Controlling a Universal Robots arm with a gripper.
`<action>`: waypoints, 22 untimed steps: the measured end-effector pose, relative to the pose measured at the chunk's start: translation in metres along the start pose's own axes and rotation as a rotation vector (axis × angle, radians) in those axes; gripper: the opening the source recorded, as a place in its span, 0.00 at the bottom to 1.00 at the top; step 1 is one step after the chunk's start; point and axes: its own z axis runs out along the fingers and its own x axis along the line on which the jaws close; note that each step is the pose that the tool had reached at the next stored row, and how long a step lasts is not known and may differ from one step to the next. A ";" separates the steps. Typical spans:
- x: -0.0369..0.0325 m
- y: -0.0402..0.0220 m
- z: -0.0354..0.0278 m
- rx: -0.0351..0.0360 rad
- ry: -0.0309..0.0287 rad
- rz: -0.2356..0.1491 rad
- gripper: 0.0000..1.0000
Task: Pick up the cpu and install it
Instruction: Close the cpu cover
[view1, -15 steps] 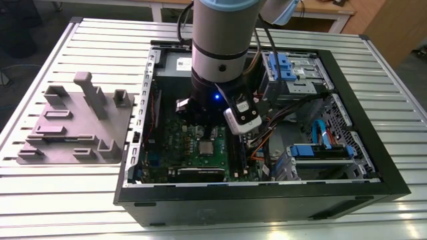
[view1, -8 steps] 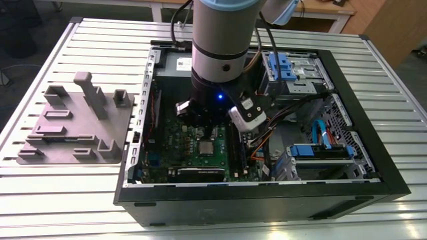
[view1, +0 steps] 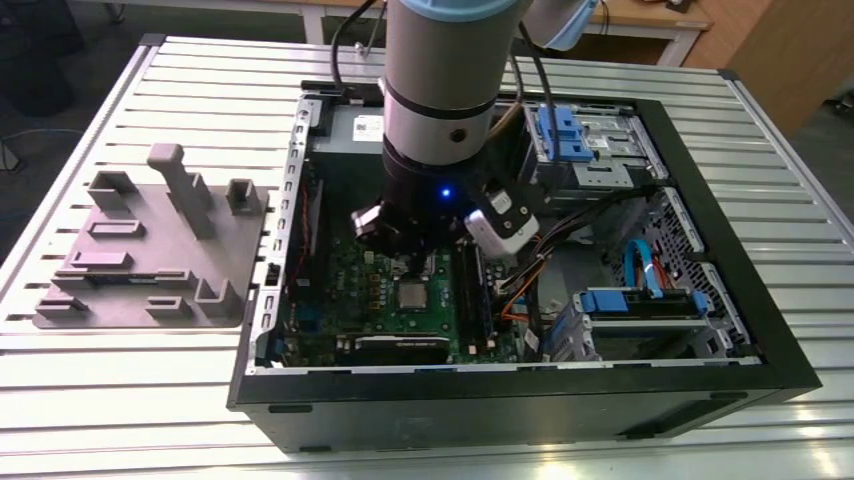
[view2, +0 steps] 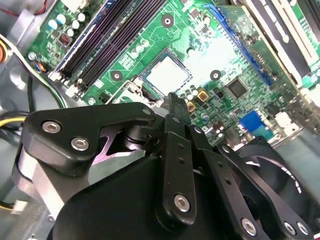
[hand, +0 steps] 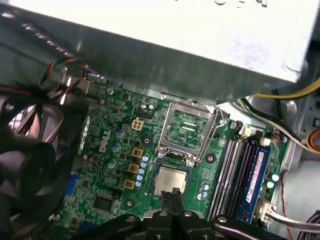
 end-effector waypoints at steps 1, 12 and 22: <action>0.0000 0.0000 0.0000 0.0002 0.0000 -0.012 0.10; -0.0001 0.0000 0.0001 0.0025 0.0001 -0.143 0.10; -0.0001 0.0000 0.0001 0.0046 0.0003 -0.252 0.10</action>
